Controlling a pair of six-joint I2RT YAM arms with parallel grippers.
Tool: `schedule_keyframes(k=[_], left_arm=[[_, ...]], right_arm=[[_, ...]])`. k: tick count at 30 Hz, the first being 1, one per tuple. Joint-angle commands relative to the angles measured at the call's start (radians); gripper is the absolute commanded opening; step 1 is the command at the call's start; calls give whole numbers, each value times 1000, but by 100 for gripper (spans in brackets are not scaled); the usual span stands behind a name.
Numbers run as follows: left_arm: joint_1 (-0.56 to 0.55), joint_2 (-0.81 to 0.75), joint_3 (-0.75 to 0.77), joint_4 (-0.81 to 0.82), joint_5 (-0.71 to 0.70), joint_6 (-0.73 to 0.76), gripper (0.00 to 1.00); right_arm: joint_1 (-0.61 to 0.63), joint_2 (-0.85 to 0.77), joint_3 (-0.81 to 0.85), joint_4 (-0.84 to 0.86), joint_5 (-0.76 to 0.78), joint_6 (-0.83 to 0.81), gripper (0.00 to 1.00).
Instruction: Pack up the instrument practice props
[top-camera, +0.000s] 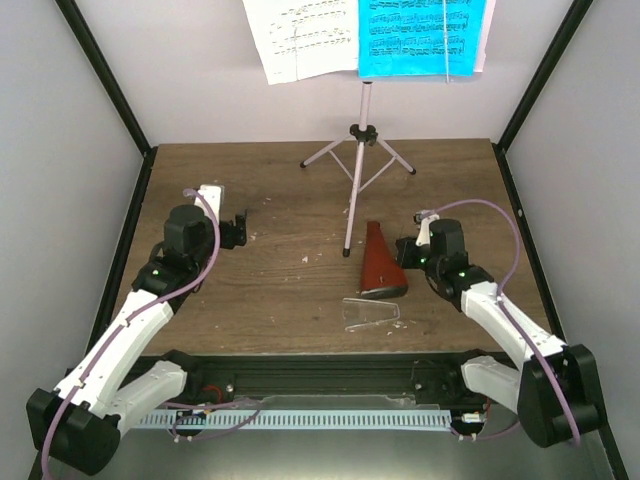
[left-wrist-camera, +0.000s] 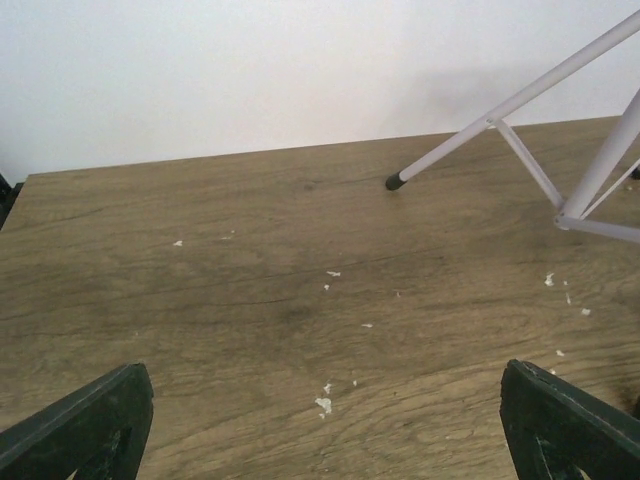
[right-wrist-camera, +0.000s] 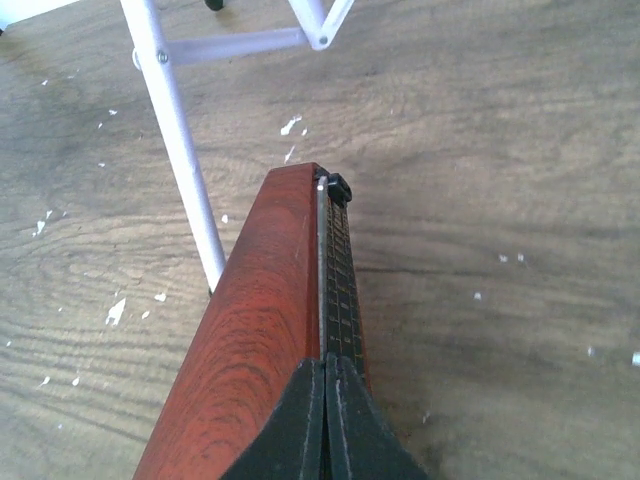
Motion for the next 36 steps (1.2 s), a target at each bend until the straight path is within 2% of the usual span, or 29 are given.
schedule_keyframes(k=[1, 8, 11, 13, 17, 20, 23, 29, 34, 36], left_arm=[[-3, 9, -17, 53, -38, 35, 96], [-12, 14, -25, 63, -11, 46, 99], [-13, 7, -22, 64, 0, 38, 99], [-13, 5, -11, 58, 17, 29, 100], [-14, 2, 6, 42, 69, 18, 100], [-16, -8, 11, 36, 88, 11, 100], [-17, -18, 11, 36, 92, 9, 100], [-17, -11, 31, 22, 123, -10, 100], [-19, -12, 31, 12, 209, -4, 100], [-21, -6, 34, 8, 228, -1, 100]], right_arm=[[17, -93, -3, -59, -43, 75, 1], [16, -164, -28, -155, -33, 72, 1], [17, -180, -44, -138, -52, 91, 7], [17, -194, -53, -123, -73, 96, 21], [18, -220, -49, -126, -75, 93, 60], [17, -237, -20, -144, -74, 95, 78], [17, -246, 11, -162, -83, 112, 89], [17, -257, 31, -182, -134, 142, 100], [17, -226, 6, -131, -285, 171, 100], [18, -200, 17, -134, -284, 192, 100]])
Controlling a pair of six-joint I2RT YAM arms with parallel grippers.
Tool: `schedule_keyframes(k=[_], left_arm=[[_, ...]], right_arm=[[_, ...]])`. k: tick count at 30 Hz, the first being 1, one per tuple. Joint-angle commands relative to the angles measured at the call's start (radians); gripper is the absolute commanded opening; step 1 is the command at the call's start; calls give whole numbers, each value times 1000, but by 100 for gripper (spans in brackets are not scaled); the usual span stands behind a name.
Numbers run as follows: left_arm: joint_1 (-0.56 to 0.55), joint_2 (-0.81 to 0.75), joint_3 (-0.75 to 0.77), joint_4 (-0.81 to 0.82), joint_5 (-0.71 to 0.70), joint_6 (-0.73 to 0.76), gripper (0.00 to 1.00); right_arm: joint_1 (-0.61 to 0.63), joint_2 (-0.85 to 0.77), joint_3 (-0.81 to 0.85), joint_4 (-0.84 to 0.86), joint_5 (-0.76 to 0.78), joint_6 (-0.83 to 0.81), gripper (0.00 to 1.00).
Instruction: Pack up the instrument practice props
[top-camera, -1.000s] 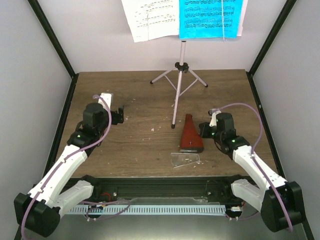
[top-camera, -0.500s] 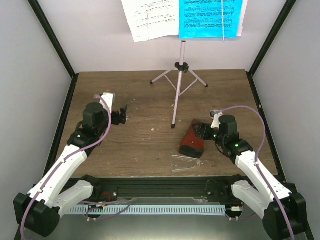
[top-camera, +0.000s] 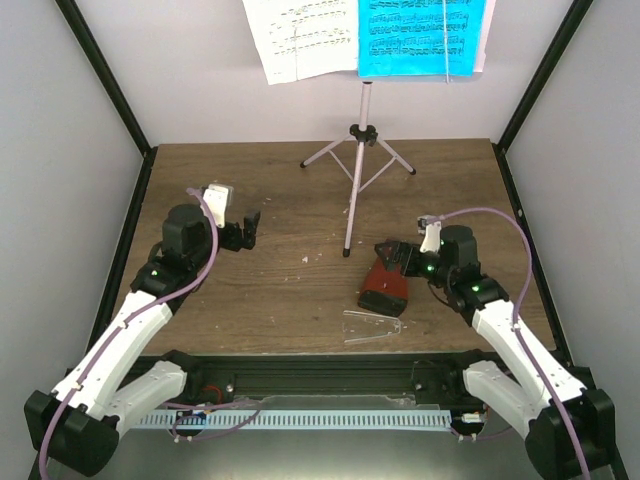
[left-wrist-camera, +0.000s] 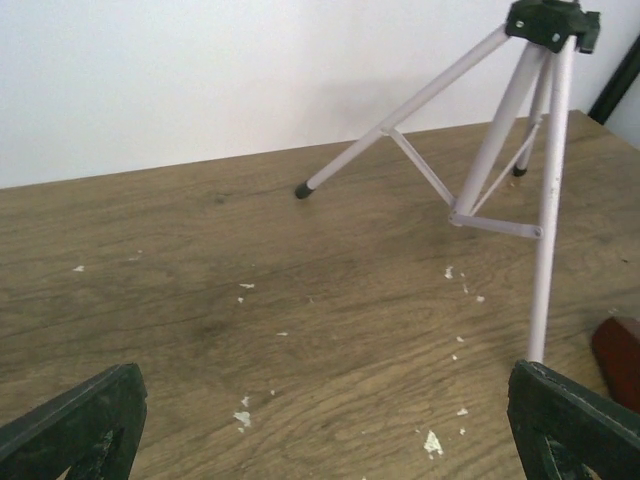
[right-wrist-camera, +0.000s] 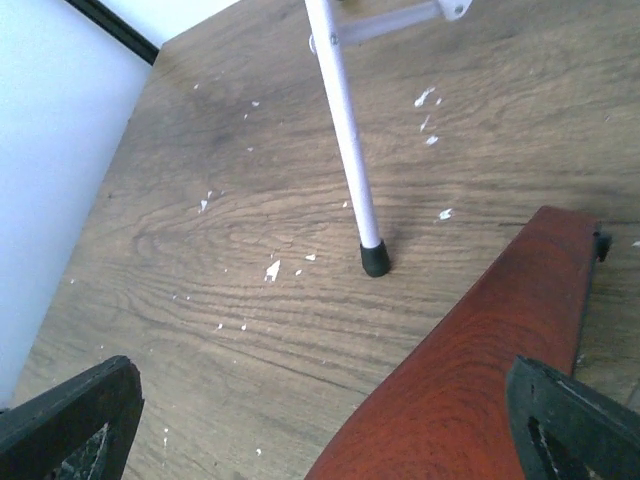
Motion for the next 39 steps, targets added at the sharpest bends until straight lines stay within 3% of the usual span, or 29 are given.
schedule_keyframes(k=[1, 5, 10, 16, 21, 27, 33, 39], left_arm=[[-9, 5, 27, -12, 79, 0, 100], [-13, 15, 43, -37, 83, -11, 99], [-15, 10, 42, -35, 90, -17, 100], [-16, 39, 41, -31, 115, -20, 99], [-18, 61, 56, -48, 137, -29, 99], [-19, 25, 43, -37, 122, -28, 99], [-22, 33, 47, -42, 127, -35, 99], [-24, 24, 46, -43, 110, -31, 99]], right_arm=[[8, 44, 38, 1, -58, 52, 100], [7, 30, 69, -69, 130, 74, 100], [6, -45, 22, -28, 136, 107, 100], [-1, -54, -2, -71, 284, 152, 100], [-1, -25, -56, -6, 267, 153, 99], [0, 75, -65, 39, 245, 126, 82], [0, 149, -58, 102, 299, 90, 47], [0, 248, -9, 117, 309, 47, 45]])
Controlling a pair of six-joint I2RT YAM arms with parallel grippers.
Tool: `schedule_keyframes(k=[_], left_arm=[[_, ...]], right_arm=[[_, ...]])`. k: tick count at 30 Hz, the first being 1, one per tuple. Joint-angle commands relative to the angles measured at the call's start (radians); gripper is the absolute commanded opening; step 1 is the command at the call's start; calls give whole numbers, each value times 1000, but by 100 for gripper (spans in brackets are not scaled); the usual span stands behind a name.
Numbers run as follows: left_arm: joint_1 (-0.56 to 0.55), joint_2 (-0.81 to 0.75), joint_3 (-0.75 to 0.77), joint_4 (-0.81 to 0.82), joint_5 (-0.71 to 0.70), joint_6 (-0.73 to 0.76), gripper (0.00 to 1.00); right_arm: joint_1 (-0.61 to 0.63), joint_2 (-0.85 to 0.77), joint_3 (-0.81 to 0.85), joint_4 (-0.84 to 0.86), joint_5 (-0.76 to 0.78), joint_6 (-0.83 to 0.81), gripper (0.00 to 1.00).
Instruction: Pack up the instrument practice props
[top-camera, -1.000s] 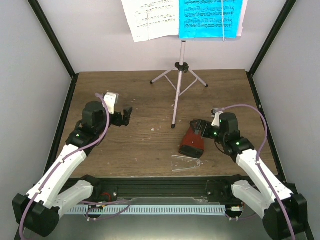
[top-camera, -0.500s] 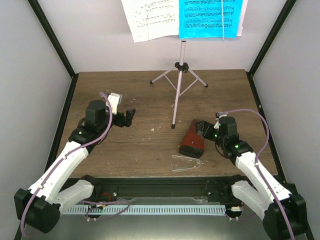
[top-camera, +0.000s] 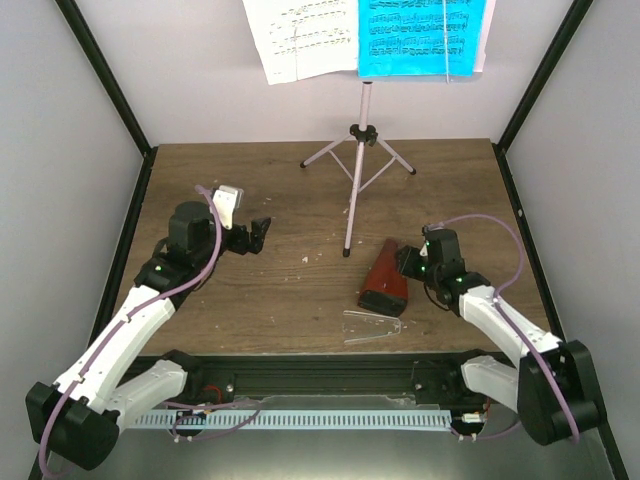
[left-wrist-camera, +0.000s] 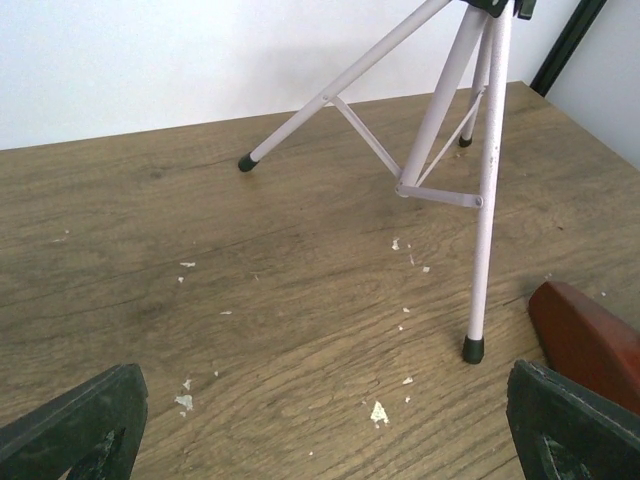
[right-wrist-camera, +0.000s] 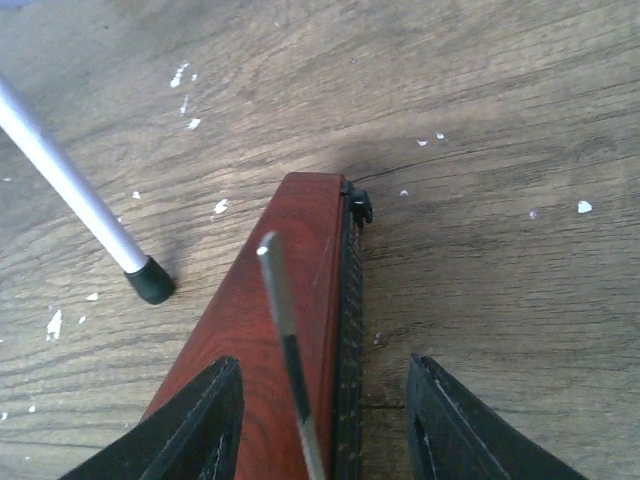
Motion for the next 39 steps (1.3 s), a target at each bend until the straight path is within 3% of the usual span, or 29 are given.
schedule_keyframes(k=[1, 8, 10, 21, 30, 39], left_arm=[[-4, -15, 22, 1, -12, 1, 99], [-5, -6, 22, 1, -15, -2, 99], [-4, -3, 23, -1, -13, -4, 99], [-4, -2, 21, -3, -25, 2, 99], [-4, 4, 19, -2, -27, 2, 99], [-5, 45, 20, -6, -53, -9, 99]], right_arm=[[2, 49, 65, 33, 29, -41, 42], [3, 14, 47, 89, 0, -31, 6], [4, -14, 30, 131, -20, -26, 1], [58, 3, 60, 267, -43, -1, 1], [292, 100, 166, 283, 182, -10, 1], [481, 251, 269, 401, 274, -21, 1]])
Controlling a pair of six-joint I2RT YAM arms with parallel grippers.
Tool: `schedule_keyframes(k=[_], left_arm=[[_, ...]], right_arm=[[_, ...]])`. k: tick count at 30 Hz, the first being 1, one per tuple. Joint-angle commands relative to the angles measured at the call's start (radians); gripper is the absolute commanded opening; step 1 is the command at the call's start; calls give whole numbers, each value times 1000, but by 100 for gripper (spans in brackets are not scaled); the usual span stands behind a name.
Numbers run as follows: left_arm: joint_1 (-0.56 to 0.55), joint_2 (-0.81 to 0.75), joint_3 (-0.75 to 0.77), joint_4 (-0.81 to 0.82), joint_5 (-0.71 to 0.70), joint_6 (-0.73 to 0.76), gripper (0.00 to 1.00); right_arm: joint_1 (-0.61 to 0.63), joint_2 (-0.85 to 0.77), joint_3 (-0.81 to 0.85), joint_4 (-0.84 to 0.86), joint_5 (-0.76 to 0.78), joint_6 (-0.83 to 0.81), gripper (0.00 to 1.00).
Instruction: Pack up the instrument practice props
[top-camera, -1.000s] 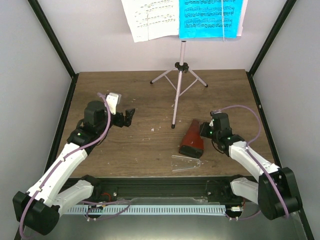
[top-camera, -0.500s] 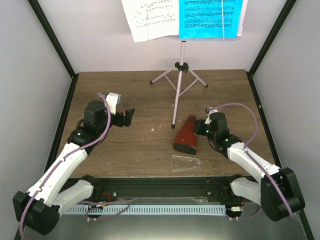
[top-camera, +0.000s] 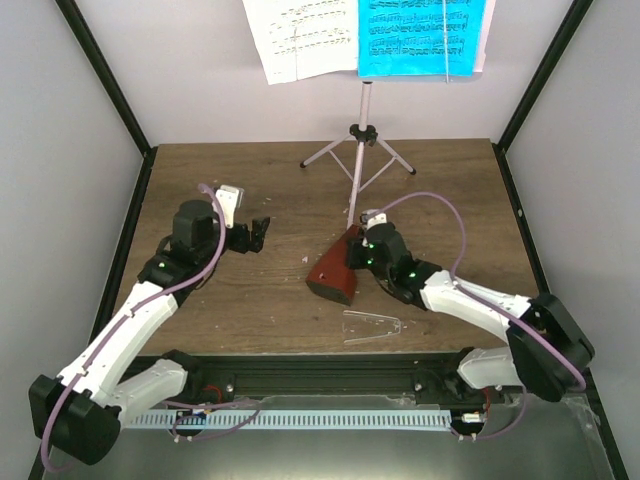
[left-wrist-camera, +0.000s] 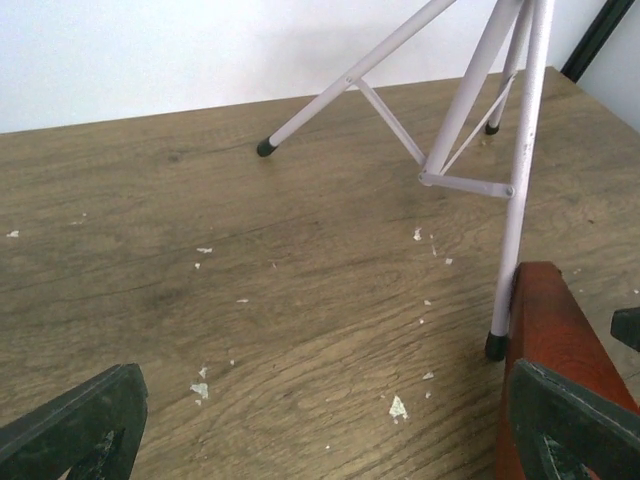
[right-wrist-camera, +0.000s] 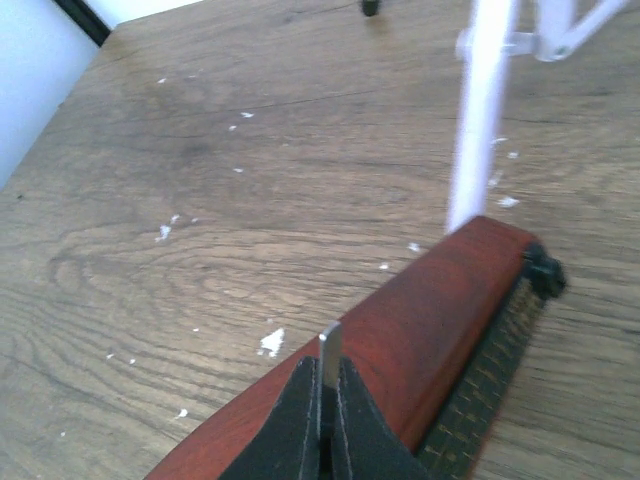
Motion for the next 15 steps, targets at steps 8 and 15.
schedule_keyframes(k=[8, 15], left_arm=[[-4, 106, 50, 11, 130, -105, 100], [-4, 163, 59, -1, 218, -108, 99]], right_arm=[[137, 116, 137, 207, 74, -3, 1], [178, 119, 111, 207, 87, 45, 1]])
